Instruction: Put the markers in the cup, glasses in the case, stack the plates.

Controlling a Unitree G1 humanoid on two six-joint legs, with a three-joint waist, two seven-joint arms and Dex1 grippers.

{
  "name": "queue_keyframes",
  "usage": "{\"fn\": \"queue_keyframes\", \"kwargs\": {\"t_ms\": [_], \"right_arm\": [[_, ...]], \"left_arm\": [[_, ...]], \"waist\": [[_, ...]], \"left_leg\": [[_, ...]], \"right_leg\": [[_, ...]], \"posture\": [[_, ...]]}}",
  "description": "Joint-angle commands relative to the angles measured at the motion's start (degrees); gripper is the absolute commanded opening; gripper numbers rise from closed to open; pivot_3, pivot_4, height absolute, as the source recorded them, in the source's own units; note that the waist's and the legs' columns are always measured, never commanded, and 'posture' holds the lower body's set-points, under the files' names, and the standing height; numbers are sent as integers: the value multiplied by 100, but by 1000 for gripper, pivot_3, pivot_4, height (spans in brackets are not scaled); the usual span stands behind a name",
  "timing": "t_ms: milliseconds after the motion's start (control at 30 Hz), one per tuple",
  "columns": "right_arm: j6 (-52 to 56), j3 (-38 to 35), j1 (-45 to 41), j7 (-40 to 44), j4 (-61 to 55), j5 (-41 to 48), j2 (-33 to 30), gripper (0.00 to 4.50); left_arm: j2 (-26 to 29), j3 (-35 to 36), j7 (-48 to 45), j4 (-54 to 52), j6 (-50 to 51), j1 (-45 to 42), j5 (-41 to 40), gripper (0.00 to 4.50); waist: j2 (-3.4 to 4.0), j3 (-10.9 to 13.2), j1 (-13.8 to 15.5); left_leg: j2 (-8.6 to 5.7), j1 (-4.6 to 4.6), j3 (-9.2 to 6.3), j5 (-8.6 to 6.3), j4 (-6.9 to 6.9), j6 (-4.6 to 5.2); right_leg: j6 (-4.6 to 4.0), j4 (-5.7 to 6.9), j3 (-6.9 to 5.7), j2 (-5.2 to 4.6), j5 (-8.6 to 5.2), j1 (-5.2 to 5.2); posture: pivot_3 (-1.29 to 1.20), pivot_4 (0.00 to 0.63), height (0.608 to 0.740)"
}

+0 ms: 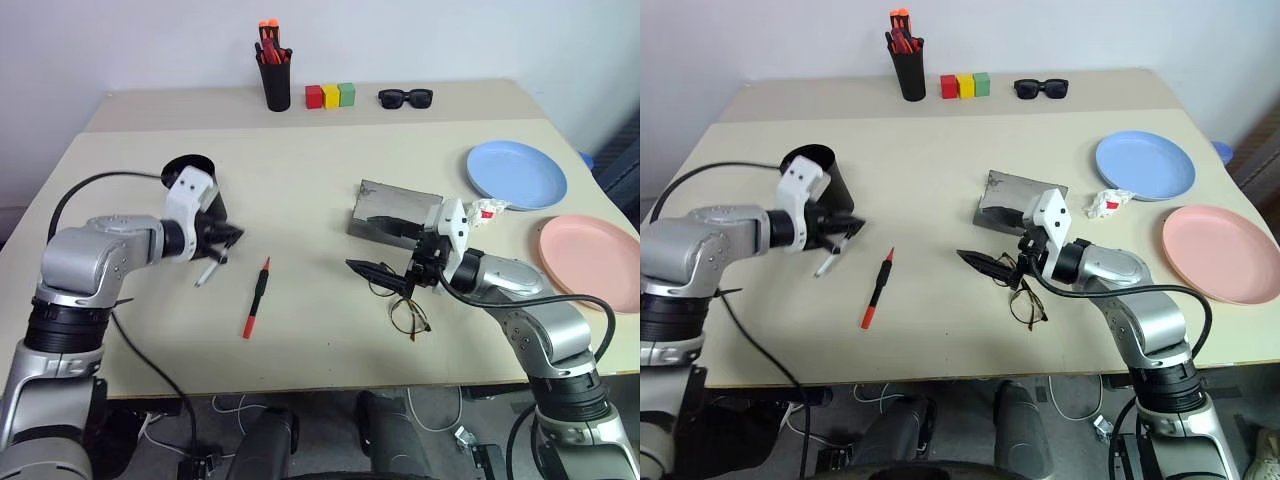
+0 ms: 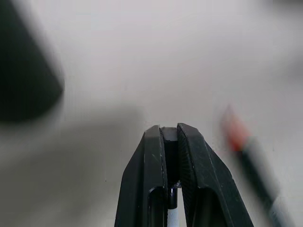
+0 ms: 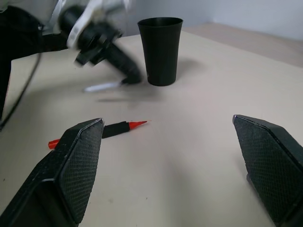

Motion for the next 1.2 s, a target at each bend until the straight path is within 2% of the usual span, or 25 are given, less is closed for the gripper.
{"fn": "queue_keyframes", "kwargs": {"t_ms": [33, 233, 333, 467, 733, 967, 1200], "right_arm": [[-241, -99, -118, 2, -12, -75, 7, 4500], [-53, -395, -266, -68, 41, 429, 177, 4500], [-121, -532, -306, -111, -17, 569, 246, 4500], [-83, -627, -337, -115, -101, 820, 375, 4500], [-253, -503, -475, -147, 8, 577, 360, 4500], [-266, -486, -505, -119, -2, 498, 308, 4500], [-293, -472, -508, -87, 21, 422, 302, 4500]], "left_arm": [[-242, 316, -227, 49, -1510, -228, 194, 50], [-971, 1062, 77, 558, -3236, -878, 175, 50], [-1106, 1446, 163, 856, -3851, -1245, 80, 50], [-1013, 1734, 152, 1342, -4645, -1477, 240, 50], [-659, 2033, 126, 2796, -6068, -1458, 630, 50], [-1117, 2115, 113, 3314, -6940, -989, 568, 50], [-1434, 2073, 274, 3439, -7201, -619, 632, 50]], "waist": [[0, 0, -18], [-1, 1, -4], [-1, 0, -7], [0, 0, -14], [-1, 0, -10], [-2, -1, -1], [-2, -1, -9]], "left_leg": [[0, 1, 1, 0, -2, 0], [1, -1, 4, 1, 0, -3], [1, 0, 4, 1, 0, -3], [1, 2, 5, 1, 0, -2], [0, 1, 6, 1, 1, -2], [-1, 1, 4, 1, 3, -2], [0, 0, 3, 1, 3, -2]], "right_leg": [[0, 0, 0, 0, 0, -1], [-4, -3, 0, 0, 4, -3], [-5, -3, 0, 1, 5, -2], [-5, -2, 0, 1, 5, -2], [-4, -1, 0, 2, 5, -2], [-2, -1, 0, 1, 8, 0], [-3, 0, -1, 2, 9, -2]], "posture": [[0, 150, 740], [0, 150, 740], [0, 150, 740], [0, 150, 740], [0, 150, 740], [0, 150, 740], [0, 150, 740]]}}
